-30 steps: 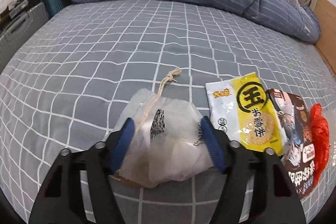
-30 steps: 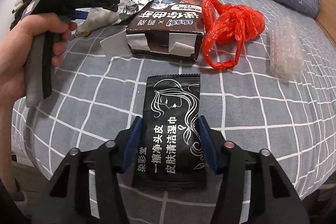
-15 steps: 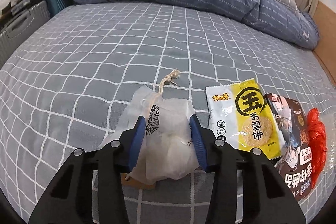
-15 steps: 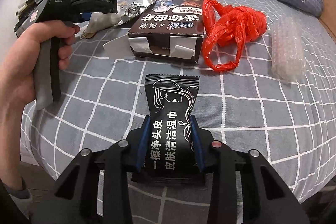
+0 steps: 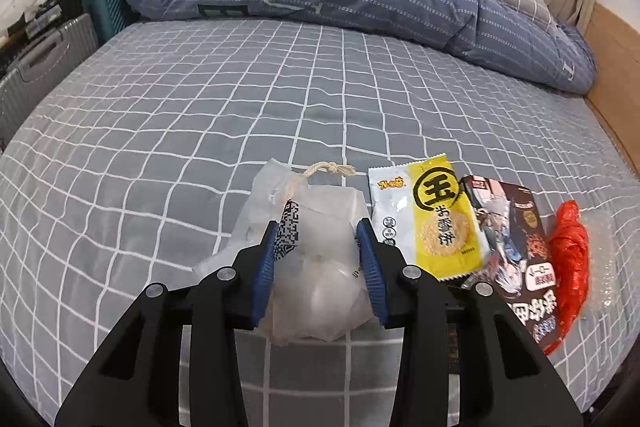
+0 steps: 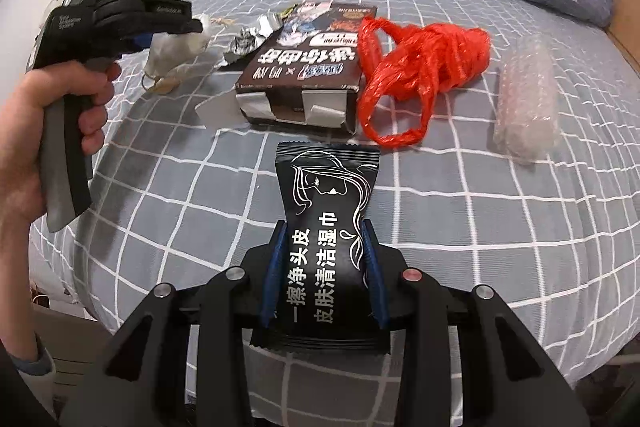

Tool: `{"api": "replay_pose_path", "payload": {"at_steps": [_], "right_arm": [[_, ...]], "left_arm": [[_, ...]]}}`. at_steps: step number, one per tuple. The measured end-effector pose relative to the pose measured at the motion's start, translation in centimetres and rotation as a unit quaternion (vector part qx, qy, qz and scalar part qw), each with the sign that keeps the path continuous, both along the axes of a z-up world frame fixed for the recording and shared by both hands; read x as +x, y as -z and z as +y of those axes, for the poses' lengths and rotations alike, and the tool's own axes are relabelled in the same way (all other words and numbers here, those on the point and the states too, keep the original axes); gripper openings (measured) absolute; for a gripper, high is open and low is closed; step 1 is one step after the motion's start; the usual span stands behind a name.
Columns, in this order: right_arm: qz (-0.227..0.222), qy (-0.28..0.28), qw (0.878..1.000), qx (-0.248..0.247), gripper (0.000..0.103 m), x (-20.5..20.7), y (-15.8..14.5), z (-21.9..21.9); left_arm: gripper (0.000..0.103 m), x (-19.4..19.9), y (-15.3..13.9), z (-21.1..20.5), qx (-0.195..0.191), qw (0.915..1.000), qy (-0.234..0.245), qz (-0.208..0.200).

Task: Collect trash
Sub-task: 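Carry the drawstring bag and black packet down over the black bin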

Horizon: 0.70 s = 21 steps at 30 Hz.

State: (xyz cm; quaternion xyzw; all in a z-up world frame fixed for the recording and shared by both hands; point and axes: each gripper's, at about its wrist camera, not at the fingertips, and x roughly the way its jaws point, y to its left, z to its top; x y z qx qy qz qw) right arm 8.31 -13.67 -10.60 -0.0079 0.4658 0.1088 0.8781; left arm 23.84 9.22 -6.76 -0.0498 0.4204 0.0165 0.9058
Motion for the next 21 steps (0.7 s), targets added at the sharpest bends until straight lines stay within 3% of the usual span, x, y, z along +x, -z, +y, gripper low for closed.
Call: {"api": "replay_pose_path", "payload": {"at_steps": [21], "right_arm": [[-0.047, 0.002, 0.999, -0.004, 0.035, -2.1, -3.7, -3.0]], "left_arm": [[0.038, -8.6, -4.0, -1.1, -0.004, 0.9997, 0.008, -0.021]]}}
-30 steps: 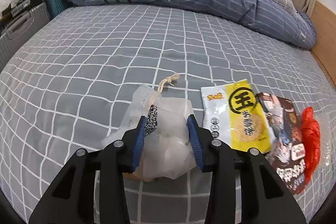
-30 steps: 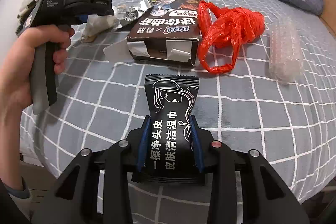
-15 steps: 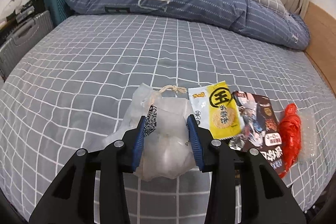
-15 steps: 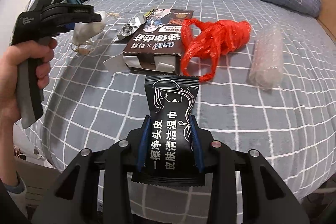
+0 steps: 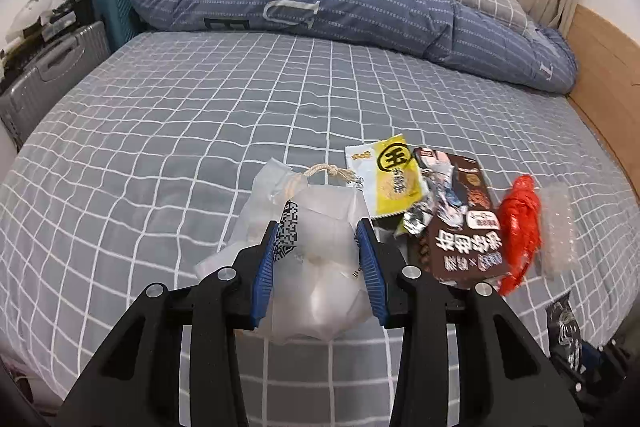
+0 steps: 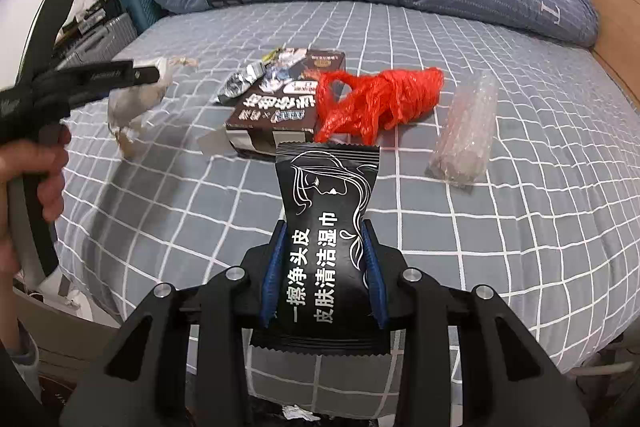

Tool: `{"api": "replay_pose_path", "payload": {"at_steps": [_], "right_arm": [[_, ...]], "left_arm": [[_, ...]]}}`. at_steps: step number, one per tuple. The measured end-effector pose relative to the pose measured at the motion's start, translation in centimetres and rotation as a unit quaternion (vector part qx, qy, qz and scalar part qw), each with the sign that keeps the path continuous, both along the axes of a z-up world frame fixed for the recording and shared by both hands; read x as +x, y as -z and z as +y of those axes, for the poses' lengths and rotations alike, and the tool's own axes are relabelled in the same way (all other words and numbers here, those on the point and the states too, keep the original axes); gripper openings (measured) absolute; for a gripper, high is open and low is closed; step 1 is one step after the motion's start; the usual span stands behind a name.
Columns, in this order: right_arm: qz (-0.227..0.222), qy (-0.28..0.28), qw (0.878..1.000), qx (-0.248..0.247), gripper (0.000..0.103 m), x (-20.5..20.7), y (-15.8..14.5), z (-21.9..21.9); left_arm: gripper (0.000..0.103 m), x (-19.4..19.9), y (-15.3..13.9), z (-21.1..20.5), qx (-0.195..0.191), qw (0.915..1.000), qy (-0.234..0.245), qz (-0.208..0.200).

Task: Collect trash
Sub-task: 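Carry the drawstring bag and black packet down over the black bin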

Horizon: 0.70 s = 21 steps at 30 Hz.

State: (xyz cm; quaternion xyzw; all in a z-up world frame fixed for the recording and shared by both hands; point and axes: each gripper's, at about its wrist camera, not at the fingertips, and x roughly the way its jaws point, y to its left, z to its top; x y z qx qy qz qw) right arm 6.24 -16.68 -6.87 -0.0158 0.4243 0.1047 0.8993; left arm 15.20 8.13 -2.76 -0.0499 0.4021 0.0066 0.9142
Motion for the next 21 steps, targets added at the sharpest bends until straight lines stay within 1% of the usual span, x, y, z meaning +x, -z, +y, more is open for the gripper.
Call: {"api": "replay_pose_path", "payload": {"at_steps": [3, 12, 21], "right_arm": [[-0.006, 0.000, 1.000, -0.002, 0.035, -0.4, -0.5, 0.1], [-0.032, -0.008, 0.999, -0.008, 0.035, -2.3, -2.3, 0.7], [-0.045, -0.012, 0.999, 0.000, 0.035, -4.8, -3.6, 0.3]], "left_arm": [[0.038, -1.5, -0.6, -0.6, 0.001, 1.0000, 0.007, -0.005], [0.038, -5.5, -2.3, -2.0, -0.016, 0.9995, 0.015, -0.021], [0.038, -9.6, -2.3, -3.9, -0.025, 0.9990, 0.027, -0.023]]}}
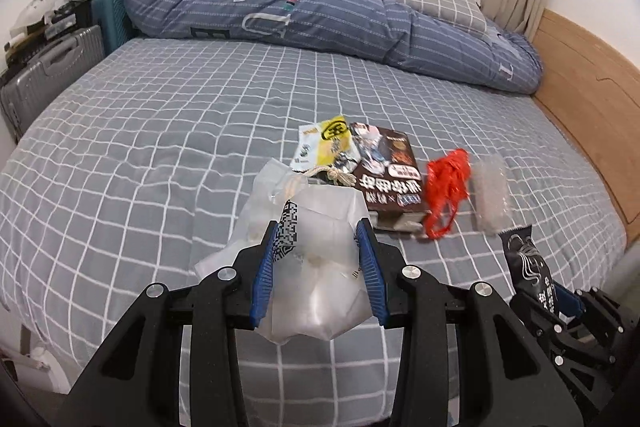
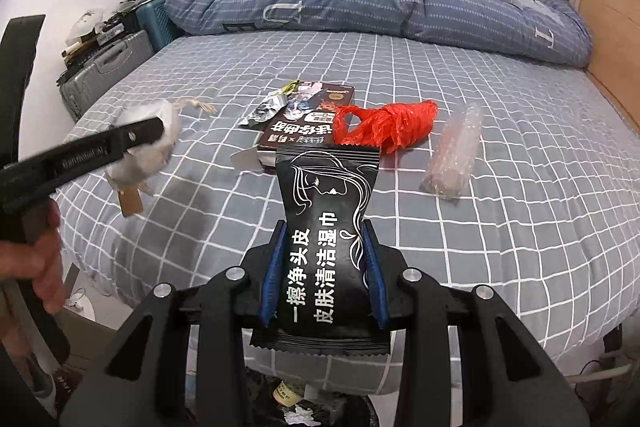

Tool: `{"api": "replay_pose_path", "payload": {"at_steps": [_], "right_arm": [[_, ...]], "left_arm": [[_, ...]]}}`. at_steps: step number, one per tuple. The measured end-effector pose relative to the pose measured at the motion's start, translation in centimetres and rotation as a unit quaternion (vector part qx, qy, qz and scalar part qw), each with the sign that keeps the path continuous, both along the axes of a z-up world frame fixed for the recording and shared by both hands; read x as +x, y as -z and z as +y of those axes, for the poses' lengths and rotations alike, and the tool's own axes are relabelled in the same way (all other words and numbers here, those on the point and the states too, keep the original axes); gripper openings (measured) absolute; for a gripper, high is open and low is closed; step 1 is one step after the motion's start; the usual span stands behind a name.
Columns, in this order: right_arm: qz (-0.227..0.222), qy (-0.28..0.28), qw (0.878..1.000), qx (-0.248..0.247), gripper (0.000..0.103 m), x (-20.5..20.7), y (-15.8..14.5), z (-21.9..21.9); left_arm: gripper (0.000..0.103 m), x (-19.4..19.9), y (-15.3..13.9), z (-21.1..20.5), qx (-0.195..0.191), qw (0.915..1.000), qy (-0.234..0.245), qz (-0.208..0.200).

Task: Collect trash
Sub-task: 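Carry the drawstring bag and black packet down over the black bin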

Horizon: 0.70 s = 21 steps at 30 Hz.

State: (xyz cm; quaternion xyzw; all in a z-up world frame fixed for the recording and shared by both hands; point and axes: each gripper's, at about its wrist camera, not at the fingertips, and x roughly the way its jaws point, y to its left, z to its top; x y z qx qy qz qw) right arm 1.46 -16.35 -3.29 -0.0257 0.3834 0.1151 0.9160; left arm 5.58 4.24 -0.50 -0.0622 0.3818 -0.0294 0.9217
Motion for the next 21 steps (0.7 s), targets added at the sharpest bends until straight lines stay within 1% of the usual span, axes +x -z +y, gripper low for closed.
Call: {"api": "replay_pose_path", "payload": {"at_steps": [6, 10, 16, 21], "right_arm": [[-0.004, 0.000, 1.000, 0.006, 0.035, -1.3, -0.5, -0.6], [-0.006, 0.005, 1.000, 0.014, 0.035, -2.1, -0.7, -1.3], [-0.007, 0.010, 1.000, 0.018, 0.035, -3.4, -0.7, -2.0], [-0.005, 0.015, 1.000, 0.012, 0.035, -4.3, -0.3, -2.5]], "left_arm": [[0.038, -2.5, 0.0, -0.9, -0.005, 1.0000, 0.002, -0.001], [0.038, -4.0, 0.2, -1.7, 0.001, 1.0000, 0.007, -0.002], [0.038, -5.9, 1.0, -2.4, -0.006, 0.9999, 0.012, 0.007], [0.038, -7.6, 1.9, -2.6, -0.005, 0.9998, 0.011, 0.017]]}}
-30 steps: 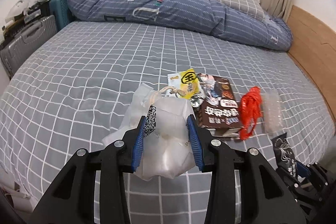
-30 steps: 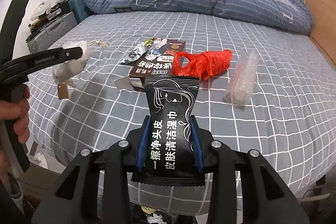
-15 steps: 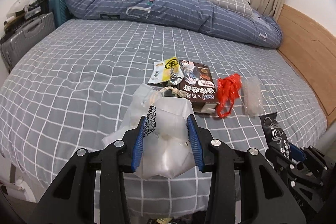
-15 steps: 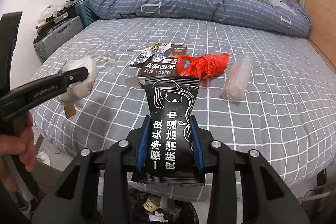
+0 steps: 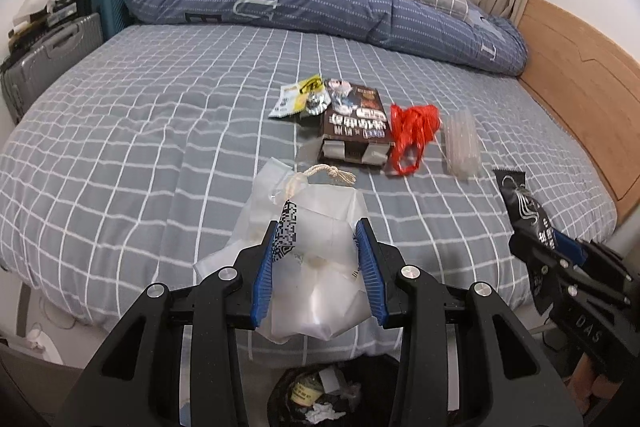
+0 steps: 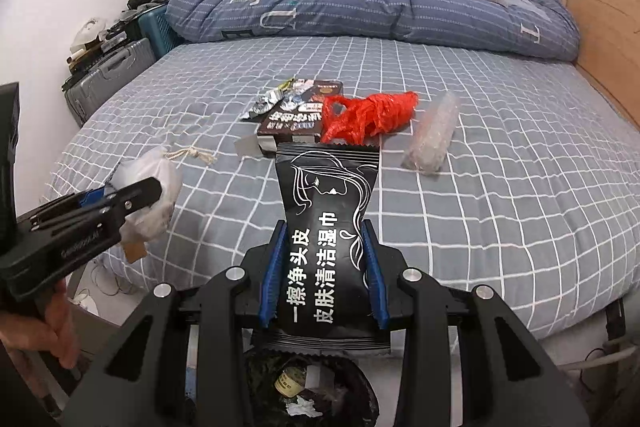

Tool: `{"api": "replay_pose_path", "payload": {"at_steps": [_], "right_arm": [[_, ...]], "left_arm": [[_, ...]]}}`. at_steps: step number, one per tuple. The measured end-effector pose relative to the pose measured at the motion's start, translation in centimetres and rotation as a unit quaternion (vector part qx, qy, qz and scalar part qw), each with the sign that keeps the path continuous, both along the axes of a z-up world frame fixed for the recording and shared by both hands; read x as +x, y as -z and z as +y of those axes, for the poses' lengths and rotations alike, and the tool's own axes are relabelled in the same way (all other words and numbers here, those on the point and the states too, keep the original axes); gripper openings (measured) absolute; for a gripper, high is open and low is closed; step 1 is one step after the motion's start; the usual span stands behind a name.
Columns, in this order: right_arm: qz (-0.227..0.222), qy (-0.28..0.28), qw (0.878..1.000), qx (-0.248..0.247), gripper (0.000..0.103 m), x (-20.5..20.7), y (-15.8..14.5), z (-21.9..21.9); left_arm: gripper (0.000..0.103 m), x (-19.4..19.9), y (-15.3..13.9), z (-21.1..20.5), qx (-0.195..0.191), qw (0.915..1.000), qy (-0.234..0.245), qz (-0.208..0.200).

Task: Collect trash
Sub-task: 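Carry the drawstring bag and black packet down over the black bin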

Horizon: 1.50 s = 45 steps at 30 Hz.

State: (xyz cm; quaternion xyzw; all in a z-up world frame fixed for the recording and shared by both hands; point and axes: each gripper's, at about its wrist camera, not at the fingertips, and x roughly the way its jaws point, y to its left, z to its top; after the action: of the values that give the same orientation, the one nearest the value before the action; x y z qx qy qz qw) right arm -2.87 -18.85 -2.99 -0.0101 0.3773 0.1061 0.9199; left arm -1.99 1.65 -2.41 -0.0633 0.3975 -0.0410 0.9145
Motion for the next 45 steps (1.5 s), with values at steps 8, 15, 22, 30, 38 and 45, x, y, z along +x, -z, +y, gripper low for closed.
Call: {"api": "replay_pose_path", "payload": {"at_steps": [8, 15, 22, 30, 38, 45], "right_arm": [[0.000, 0.007, 1.000, -0.011, 0.035, -2.3, 0.8, -0.9], [0.012, 0.006, 1.000, -0.012, 0.035, -4.9, 1.9, -1.0], [0.022, 0.007, 1.000, -0.019, 0.035, -7.4, 3.0, -1.1], [0.034, 0.009, 0.999, -0.012, 0.035, -10.5, 3.5, -1.3], [0.058, 0.008, 0.998, -0.023, 0.035, -13.5, 5.2, -0.4], [0.083, 0.003, 0.996, -0.033, 0.035, -13.1, 8.2, 0.3]], "left_arm": [[0.038, -2.6, 0.8, -0.2, 0.004, 1.0000, 0.001, 0.008], [0.038, -5.4, 1.5, -1.2, 0.004, 0.9998, 0.009, 0.015], [0.038, -8.3, 2.4, -1.8, 0.007, 0.9994, 0.015, 0.029], [0.038, -11.9, 2.3, -2.4, -0.008, 0.9991, 0.016, 0.039], [0.038, -14.8, 3.9, -2.6, -0.015, 0.9977, 0.019, 0.063], [0.038, -14.2, 7.5, -1.7, -0.019, 0.9960, 0.012, 0.086]]}}
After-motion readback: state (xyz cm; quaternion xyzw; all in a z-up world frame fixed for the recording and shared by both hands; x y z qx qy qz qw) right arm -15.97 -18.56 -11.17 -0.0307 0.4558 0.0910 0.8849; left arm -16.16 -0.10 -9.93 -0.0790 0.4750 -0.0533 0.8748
